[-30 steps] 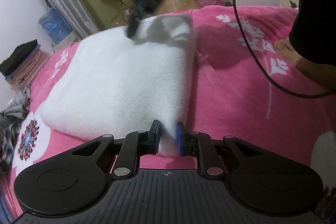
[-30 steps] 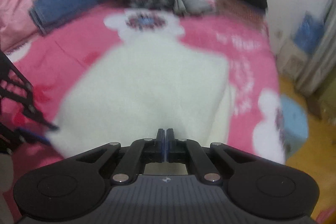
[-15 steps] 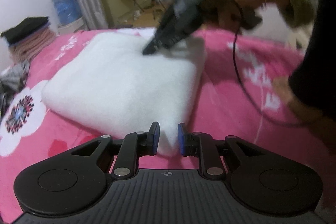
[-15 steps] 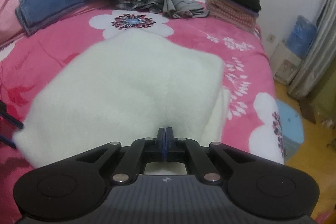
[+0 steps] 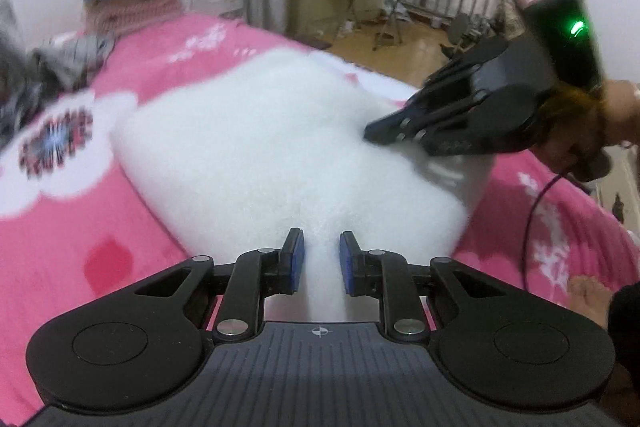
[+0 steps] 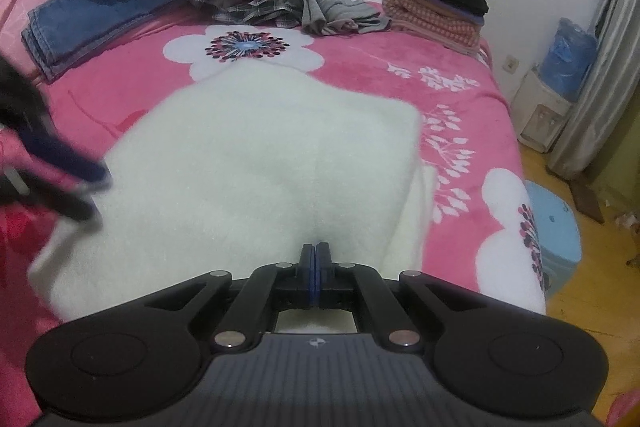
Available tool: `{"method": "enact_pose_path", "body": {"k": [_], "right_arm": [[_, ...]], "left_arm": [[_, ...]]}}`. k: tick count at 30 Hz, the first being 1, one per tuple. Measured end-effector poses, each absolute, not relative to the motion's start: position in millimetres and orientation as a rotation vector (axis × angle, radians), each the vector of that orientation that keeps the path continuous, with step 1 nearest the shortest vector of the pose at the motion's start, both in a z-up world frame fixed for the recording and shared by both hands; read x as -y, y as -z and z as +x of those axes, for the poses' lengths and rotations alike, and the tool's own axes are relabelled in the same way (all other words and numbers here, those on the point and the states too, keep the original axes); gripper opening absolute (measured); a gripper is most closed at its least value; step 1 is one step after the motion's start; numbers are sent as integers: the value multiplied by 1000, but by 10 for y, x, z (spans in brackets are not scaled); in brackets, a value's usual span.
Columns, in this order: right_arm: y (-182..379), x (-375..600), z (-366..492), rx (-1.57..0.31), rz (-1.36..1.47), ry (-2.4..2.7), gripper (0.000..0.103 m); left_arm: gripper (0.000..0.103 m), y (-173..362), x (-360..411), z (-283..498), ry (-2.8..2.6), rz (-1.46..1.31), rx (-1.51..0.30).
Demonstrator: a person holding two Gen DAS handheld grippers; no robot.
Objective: Fold clothes
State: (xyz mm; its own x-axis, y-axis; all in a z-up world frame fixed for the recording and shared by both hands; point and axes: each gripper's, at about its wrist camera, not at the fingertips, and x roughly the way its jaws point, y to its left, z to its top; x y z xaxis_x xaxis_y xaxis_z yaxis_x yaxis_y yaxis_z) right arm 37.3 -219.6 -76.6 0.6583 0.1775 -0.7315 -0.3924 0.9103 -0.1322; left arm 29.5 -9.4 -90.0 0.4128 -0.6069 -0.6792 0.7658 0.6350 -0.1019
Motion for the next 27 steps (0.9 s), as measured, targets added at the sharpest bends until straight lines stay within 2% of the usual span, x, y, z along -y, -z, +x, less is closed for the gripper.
{"method": "enact_pose_path", "body": {"k": [11, 21, 25, 27], "right_arm": [[716, 2169, 394, -805, -313, -340, 0], [388, 1886, 207, -751, -241, -475, 0], [718, 1864, 195, -791, -233, -477, 0], [707, 1922, 242, -808, -176, -474, 0]], "left_arm": [[20, 849, 102, 311, 847, 210, -779], [20, 853, 102, 322, 826, 199, -784], [20, 857, 103, 310, 822, 196, -779], [21, 827, 71, 309, 829, 181, -774]]}}
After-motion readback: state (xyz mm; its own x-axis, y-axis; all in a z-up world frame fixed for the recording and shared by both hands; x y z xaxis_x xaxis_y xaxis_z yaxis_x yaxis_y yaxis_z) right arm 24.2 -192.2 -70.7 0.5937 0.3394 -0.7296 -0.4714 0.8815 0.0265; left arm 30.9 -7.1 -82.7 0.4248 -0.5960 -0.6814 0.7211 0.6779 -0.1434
